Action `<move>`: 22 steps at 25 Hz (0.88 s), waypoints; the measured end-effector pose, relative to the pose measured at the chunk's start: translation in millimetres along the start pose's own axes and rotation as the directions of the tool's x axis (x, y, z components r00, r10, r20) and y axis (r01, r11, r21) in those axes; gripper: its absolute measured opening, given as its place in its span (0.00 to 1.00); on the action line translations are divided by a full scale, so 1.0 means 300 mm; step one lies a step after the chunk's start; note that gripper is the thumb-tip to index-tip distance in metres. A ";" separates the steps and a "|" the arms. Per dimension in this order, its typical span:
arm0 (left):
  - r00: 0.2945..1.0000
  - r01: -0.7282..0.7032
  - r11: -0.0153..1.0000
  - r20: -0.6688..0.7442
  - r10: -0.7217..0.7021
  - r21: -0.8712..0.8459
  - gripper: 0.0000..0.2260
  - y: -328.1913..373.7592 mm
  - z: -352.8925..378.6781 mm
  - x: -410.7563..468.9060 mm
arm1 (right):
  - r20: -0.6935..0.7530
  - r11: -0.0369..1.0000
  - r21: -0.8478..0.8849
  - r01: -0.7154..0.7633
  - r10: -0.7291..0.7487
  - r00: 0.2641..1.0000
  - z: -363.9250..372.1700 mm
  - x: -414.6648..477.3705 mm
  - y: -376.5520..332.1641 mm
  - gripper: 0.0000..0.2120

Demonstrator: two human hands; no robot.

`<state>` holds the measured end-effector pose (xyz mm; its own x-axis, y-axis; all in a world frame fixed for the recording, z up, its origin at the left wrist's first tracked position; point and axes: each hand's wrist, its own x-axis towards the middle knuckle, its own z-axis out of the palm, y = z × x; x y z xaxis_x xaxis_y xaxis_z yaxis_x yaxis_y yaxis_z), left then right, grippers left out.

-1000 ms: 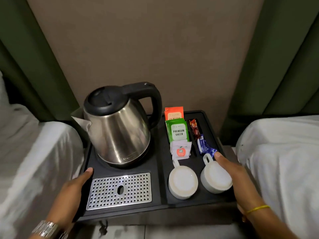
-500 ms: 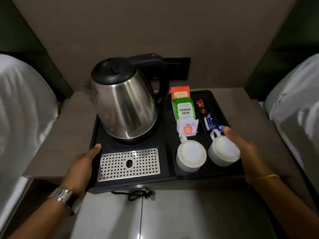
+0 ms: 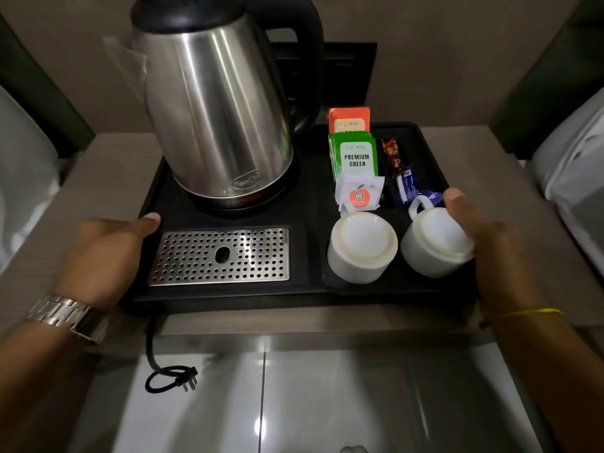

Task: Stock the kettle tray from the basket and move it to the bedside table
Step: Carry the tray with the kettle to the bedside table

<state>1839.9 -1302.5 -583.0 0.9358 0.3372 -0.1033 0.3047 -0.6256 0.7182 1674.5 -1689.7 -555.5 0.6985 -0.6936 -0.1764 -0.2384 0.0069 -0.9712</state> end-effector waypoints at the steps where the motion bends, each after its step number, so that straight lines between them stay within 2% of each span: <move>1: 0.998 0.051 0.998 -0.034 -0.052 -0.031 0.33 0.004 -0.002 0.003 | -0.012 1.000 -0.002 0.011 -0.011 1.000 0.007 -0.005 0.006 0.10; 2: 0.997 0.071 0.995 -0.012 -0.072 -0.066 0.32 0.010 -0.004 -0.009 | -0.027 1.000 0.005 0.030 -0.030 0.999 0.008 -0.009 0.013 0.10; 4: 0.999 0.043 0.996 0.024 -0.041 -0.081 0.14 0.027 -0.016 -0.040 | -0.053 0.996 0.037 0.077 -0.075 0.996 0.012 -0.019 0.025 0.10; 5: 0.998 0.053 0.995 0.033 -0.050 -0.087 0.13 0.026 -0.022 -0.044 | -0.064 0.995 0.050 0.089 -0.086 0.994 0.010 -0.020 0.030 0.11; 7: 0.996 0.058 0.993 0.074 -0.051 -0.107 0.27 0.021 -0.030 -0.048 | -0.077 0.992 0.054 0.112 -0.107 0.991 0.003 -0.015 0.042 0.15; 10: 0.993 0.035 0.990 0.115 -0.018 -0.140 0.22 0.024 -0.034 -0.069 | -0.099 0.994 0.029 0.101 -0.098 0.990 -0.006 -0.003 0.057 0.15; 12: 0.993 0.020 0.988 0.117 -0.001 -0.155 0.23 0.031 -0.035 -0.085 | -0.115 0.997 0.033 0.073 -0.069 0.991 -0.013 0.006 0.067 0.15; 16: 0.992 0.053 0.982 0.124 -0.030 -0.183 0.16 0.020 -0.027 -0.087 | -0.120 0.996 0.009 0.087 -0.085 0.989 -0.004 0.010 0.088 0.29; 17: 0.991 0.046 0.979 0.132 -0.020 -0.198 0.15 0.016 -0.020 -0.092 | -0.134 0.995 0.000 0.102 -0.101 0.986 0.002 0.010 0.092 0.29; 19: 0.989 -0.012 0.979 0.144 0.042 -0.202 0.13 0.008 -0.012 -0.104 | -0.149 0.987 -0.057 0.148 -0.155 0.977 0.018 0.004 0.096 0.17; 21: 0.977 -0.131 0.984 0.153 0.150 -0.124 0.13 0.006 -0.017 -0.122 | -0.157 0.975 -0.112 0.190 -0.206 0.966 0.027 -0.001 0.105 0.07; 22: 0.968 -0.181 0.979 0.158 0.194 -0.091 0.13 0.007 -0.016 -0.125 | -0.166 0.972 -0.130 0.194 -0.215 0.962 0.027 0.001 0.114 0.07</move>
<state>1804.5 -1313.2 -574.3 0.9931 0.0942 -0.0697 0.1129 -0.6093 0.7849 1672.1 -1683.8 -590.1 0.6110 -0.7889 0.0655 -0.1833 -0.2215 -0.9578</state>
